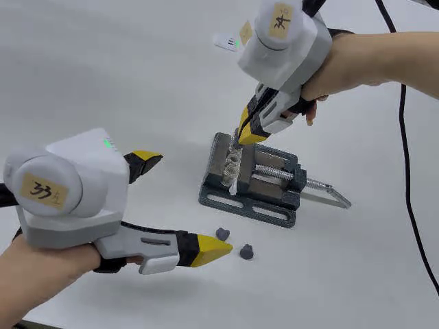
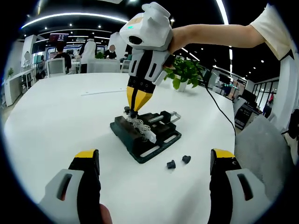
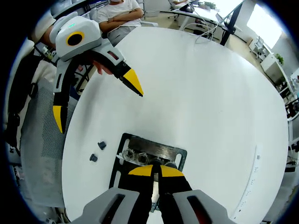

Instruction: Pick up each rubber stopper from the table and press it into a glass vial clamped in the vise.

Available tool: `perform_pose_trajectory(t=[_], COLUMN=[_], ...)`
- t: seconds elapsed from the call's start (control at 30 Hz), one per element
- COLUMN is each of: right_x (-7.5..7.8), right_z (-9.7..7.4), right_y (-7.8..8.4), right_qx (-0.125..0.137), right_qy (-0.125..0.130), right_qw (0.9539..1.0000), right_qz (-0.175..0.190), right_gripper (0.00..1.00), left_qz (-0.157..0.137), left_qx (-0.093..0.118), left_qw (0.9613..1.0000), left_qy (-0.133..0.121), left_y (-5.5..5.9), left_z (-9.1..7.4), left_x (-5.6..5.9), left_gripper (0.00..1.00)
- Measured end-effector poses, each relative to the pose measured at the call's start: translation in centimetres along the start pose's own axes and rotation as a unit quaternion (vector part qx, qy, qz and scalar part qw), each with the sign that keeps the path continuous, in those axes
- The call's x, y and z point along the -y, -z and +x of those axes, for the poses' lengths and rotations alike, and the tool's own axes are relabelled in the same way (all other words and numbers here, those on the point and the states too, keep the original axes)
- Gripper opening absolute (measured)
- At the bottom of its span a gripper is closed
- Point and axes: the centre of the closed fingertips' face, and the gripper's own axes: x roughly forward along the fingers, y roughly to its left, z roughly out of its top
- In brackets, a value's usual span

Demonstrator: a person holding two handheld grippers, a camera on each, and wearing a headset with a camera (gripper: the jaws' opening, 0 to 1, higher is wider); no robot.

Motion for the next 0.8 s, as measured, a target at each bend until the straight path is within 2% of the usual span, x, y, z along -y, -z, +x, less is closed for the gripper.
perform_pose_trajectory(t=[0.2,0.4,0.5,0.53,0.63,0.8], right_x=[-0.16,-0.48,-0.39,-0.21,0.38,-0.09], right_z=[-0.02,0.03,0.04,0.08,0.29,0.18], right_y=[0.03,0.17,0.24,0.24,0.06,0.10], right_qx=[-0.007,-0.018,-0.025,-0.026,-0.025,-0.025], right_qy=[-0.017,-0.015,-0.016,-0.018,-0.018,-0.017], right_qw=[0.9998,0.9994,0.9993,0.9995,0.9995,0.9995], right_qz=[-0.004,-0.025,-0.022,-0.009,-0.011,-0.006], right_gripper=[0.00,0.00,0.00,0.00,0.00,0.00], left_qz=[-0.004,-0.012,-0.015,-0.016,-0.019,-0.020], left_qx=[0.000,0.001,0.000,0.001,0.004,0.008], left_qw=[1.0000,0.9999,0.9999,0.9999,0.9998,0.9998], left_qy=[-0.002,0.001,0.002,0.002,0.003,0.001], left_y=[0.08,0.25,0.31,0.26,0.00,-0.52], left_z=[0.16,0.28,0.43,0.50,0.64,0.89], left_x=[0.01,0.12,0.21,0.25,0.35,0.46], left_gripper=[0.98,0.98,0.98,0.98,0.98,0.98])
